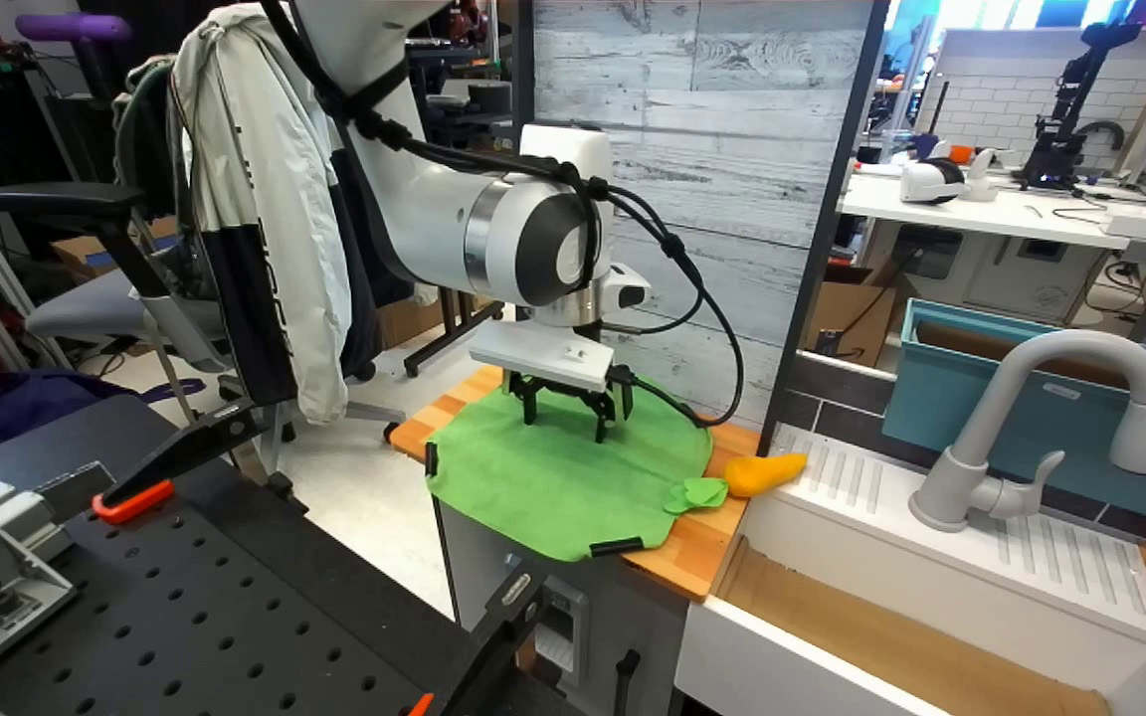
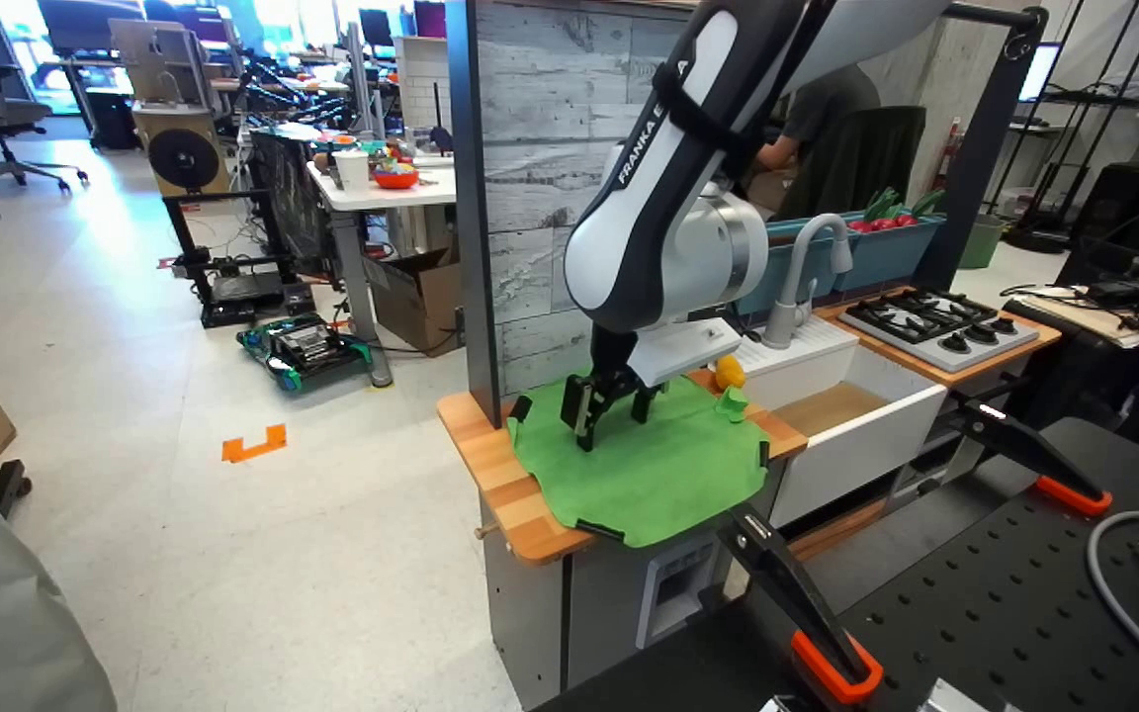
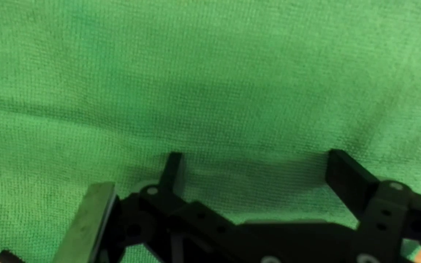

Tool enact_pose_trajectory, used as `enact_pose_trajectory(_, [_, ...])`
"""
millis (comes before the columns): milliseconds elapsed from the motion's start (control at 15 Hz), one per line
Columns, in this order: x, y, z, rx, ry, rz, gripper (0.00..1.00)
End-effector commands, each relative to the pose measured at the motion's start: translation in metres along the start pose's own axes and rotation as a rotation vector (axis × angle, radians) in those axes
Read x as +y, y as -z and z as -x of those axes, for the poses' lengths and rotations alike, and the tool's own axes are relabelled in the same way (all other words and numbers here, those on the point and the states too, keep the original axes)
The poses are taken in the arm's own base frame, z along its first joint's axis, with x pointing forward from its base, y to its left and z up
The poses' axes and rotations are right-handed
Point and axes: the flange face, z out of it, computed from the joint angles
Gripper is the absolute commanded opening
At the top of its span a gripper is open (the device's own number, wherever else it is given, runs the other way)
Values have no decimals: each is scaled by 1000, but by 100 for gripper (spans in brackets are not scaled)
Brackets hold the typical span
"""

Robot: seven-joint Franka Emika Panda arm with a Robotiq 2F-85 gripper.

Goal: Push the green towel to the right.

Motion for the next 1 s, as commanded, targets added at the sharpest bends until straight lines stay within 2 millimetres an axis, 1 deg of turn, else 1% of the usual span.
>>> enact_pose_trajectory(0, [5,-10,-4,0,13,-18,100])
enact_pose_trajectory(533, [17,-9,3,3,-9,-16,100])
enact_pose_trajectory(933, [33,-7,11,9,-43,-14,100])
